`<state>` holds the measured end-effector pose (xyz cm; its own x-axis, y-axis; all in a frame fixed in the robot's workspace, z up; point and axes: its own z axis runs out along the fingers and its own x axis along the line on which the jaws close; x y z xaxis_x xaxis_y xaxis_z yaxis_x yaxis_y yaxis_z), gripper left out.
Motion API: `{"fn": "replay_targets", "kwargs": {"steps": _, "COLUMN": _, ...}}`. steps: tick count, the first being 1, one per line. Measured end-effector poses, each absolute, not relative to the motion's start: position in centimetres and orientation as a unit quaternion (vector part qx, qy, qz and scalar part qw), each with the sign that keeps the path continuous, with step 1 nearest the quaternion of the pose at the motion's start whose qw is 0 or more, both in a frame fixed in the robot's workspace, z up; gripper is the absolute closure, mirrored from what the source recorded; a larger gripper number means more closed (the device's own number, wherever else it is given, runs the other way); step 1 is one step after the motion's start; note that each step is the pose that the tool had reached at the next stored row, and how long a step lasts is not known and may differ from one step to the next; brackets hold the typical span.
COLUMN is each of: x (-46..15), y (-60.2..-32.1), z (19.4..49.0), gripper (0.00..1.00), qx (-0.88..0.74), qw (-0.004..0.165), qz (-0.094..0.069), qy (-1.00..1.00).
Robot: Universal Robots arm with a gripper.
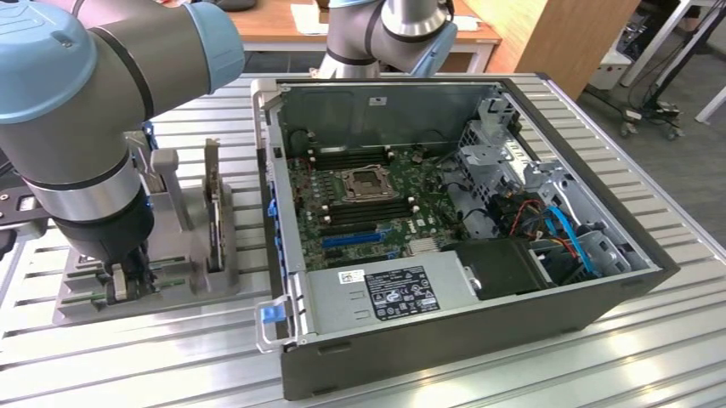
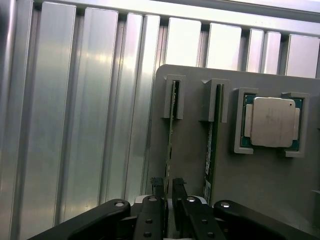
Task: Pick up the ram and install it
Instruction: 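Pick up the ram and move it above insertion slot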
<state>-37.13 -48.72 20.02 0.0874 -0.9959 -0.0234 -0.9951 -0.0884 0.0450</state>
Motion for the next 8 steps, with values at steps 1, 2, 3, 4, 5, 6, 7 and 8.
{"fn": "replay_targets", "kwargs": {"steps": 1, "x": -37.13, "y": -48.72, "z": 20.02, "gripper": 0.78, "qx": 0.737, "qw": 0.009, "qz": -0.024, "qy": -0.675}}
{"fn": "replay_targets", "kwargs": {"steps": 2, "x": -37.12, "y": -48.72, "z": 20.02, "gripper": 0.78, "qx": 0.737, "qw": 0.009, "qz": -0.024, "qy": -0.675}}
{"fn": "replay_targets", "kwargs": {"steps": 3, "x": -37.11, "y": -48.72, "z": 20.02, "gripper": 0.78, "qx": 0.737, "qw": 0.009, "qz": -0.024, "qy": -0.675}}
{"fn": "replay_targets", "kwargs": {"steps": 4, "x": -37.1, "y": -48.72, "z": 20.02, "gripper": 0.78, "qx": 0.737, "qw": 0.009, "qz": -0.024, "qy": -0.675}}
{"fn": "replay_targets", "kwargs": {"steps": 5, "x": -37.1, "y": -48.72, "z": 20.02, "gripper": 0.78, "qx": 0.737, "qw": 0.009, "qz": -0.024, "qy": -0.676}}
{"fn": "replay_targets", "kwargs": {"steps": 6, "x": -37.1, "y": -48.72, "z": 20.02, "gripper": 0.78, "qx": 0.737, "qw": 0.009, "qz": -0.024, "qy": -0.676}}
{"fn": "replay_targets", "kwargs": {"steps": 7, "x": -37.1, "y": -48.72, "z": 20.02, "gripper": 0.78, "qx": 0.737, "qw": 0.009, "qz": -0.024, "qy": -0.676}}
{"fn": "replay_targets", "kwargs": {"steps": 8, "x": -37.1, "y": -48.72, "z": 20.02, "gripper": 0.78, "qx": 0.737, "qw": 0.009, "qz": -0.024, "qy": -0.676}}
